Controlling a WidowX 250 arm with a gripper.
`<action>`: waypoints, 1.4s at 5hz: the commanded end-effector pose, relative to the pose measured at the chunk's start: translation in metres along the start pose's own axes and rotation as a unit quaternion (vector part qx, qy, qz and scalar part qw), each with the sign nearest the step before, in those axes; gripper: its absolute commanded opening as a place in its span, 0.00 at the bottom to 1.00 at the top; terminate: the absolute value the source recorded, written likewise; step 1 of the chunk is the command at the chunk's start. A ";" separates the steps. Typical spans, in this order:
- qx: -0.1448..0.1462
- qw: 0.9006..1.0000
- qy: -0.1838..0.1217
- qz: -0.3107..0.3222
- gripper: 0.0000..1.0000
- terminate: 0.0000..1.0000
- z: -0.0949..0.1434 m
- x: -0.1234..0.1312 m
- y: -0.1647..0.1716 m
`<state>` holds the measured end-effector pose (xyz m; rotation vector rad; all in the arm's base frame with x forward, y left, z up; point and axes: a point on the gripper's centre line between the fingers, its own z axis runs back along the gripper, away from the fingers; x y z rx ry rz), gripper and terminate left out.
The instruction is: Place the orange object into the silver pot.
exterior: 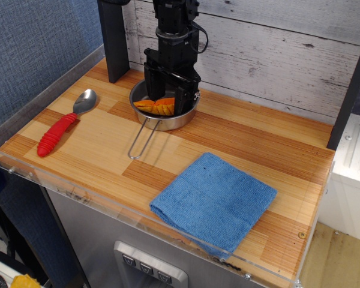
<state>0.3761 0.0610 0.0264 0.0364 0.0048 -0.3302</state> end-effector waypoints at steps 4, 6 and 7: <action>0.047 0.988 -0.146 0.025 1.00 0.00 0.127 -0.033 -0.007; 0.047 0.988 -0.146 0.025 1.00 0.00 0.127 -0.033 -0.007; 0.047 0.988 -0.146 0.025 1.00 1.00 0.127 -0.033 -0.007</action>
